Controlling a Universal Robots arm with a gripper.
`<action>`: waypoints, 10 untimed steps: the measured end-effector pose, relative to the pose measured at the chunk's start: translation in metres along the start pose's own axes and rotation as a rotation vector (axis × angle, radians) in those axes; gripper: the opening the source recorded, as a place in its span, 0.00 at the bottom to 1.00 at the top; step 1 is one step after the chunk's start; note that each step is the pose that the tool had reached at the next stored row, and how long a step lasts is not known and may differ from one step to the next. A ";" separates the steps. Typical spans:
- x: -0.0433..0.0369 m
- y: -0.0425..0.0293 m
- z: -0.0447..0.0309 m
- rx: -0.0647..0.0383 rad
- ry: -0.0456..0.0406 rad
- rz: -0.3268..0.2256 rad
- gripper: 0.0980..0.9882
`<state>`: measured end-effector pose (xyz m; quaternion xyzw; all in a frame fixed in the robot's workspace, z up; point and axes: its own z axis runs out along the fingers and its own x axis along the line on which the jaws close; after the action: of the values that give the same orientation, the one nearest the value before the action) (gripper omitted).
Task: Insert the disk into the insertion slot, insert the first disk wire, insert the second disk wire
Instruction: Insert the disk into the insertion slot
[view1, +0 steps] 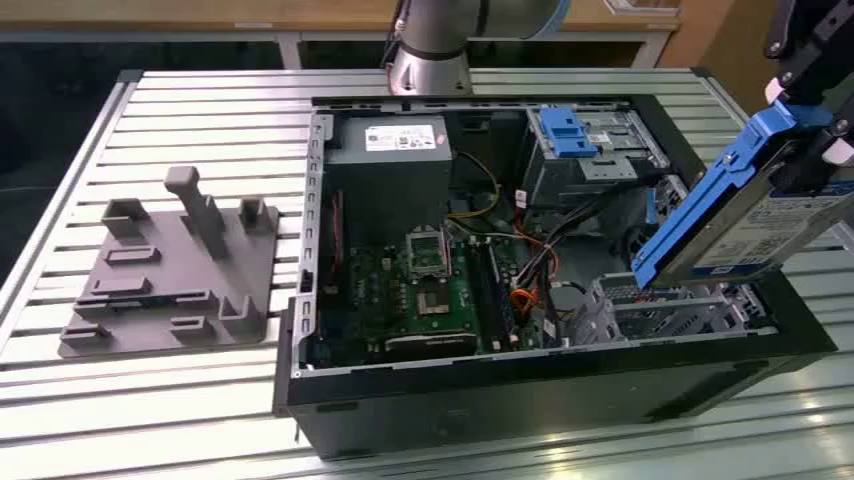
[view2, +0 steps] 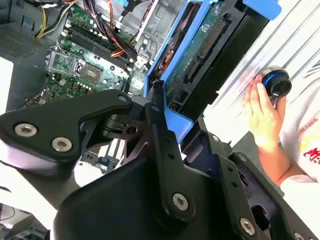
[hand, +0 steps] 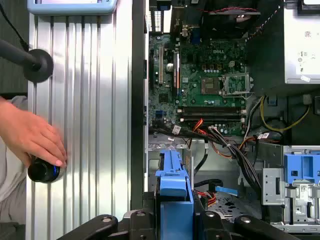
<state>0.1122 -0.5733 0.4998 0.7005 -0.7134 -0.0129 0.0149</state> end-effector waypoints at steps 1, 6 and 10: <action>0.0000 0.0000 0.0000 0.000 0.0000 0.000 0.30; 0.0000 0.0000 0.0000 0.000 0.0001 0.000 0.30; 0.0000 0.0000 0.0000 0.000 0.0000 0.000 0.30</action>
<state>0.1122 -0.5733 0.4998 0.7005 -0.7134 -0.0129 0.0149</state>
